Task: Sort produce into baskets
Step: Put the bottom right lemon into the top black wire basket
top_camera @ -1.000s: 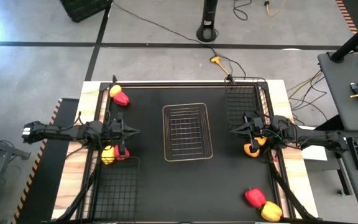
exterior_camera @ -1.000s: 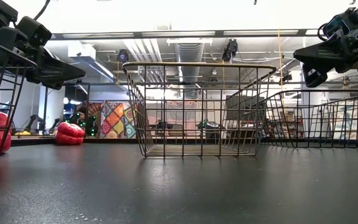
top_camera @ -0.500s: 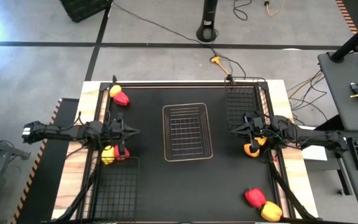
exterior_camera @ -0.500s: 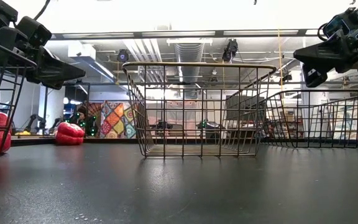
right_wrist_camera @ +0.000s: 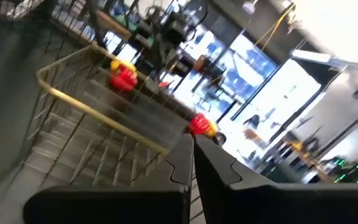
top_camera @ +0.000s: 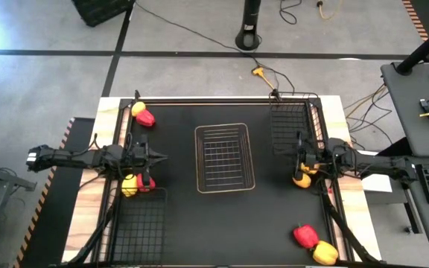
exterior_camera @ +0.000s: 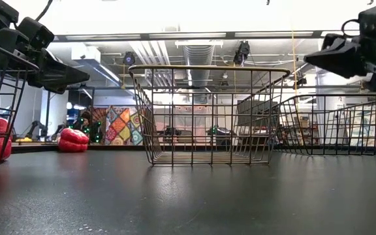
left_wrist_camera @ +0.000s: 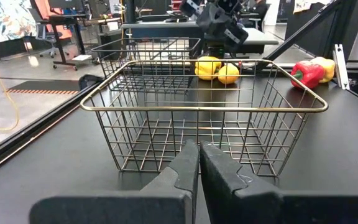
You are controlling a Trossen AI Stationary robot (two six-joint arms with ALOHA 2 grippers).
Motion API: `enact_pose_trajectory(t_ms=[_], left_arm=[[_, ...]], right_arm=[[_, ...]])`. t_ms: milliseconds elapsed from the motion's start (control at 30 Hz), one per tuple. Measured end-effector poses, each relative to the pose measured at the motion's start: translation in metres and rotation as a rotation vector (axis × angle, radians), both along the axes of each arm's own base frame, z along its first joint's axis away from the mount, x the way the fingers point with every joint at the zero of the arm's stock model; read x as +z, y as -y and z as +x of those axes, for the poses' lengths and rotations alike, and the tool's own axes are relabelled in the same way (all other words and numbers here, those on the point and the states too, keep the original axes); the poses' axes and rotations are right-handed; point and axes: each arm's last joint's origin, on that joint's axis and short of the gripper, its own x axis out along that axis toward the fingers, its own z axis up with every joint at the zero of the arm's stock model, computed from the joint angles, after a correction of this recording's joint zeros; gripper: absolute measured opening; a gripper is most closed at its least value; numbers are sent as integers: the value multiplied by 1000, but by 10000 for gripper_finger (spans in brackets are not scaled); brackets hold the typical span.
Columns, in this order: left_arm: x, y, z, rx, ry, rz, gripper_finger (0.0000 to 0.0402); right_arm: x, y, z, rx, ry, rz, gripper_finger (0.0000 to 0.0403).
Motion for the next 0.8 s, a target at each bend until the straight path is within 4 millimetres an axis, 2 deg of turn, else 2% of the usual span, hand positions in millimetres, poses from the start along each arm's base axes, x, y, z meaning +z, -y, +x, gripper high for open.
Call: enact_pose_trajectory(t_ms=[33, 133, 367, 500, 567, 700, 800], left_arm=[[0, 0, 0, 0, -1, 0, 0], [0, 0, 0, 0, 0, 0, 0], [0, 0, 0, 0, 0, 0, 0], [0, 0, 0, 0, -1, 0, 0], [0, 0, 0, 0, -1, 0, 0], [0, 0, 0, 0, -1, 0, 0], [0, 0, 0, 0, -2, 0, 0]], right_arm=[[2, -1, 0, 21, 21, 54, 9], [9, -5, -1, 170, 74, 390, 9], [21, -5, -3, 259, 157, 944, 9], [26, -2, -3, 222, 240, 1105, 9], [31, -3, -3, 269, 254, 1203, 10], [45, -15, 7, 340, 77, 1248, 13], [50, -25, 30, 253, -106, 1260, 13]])
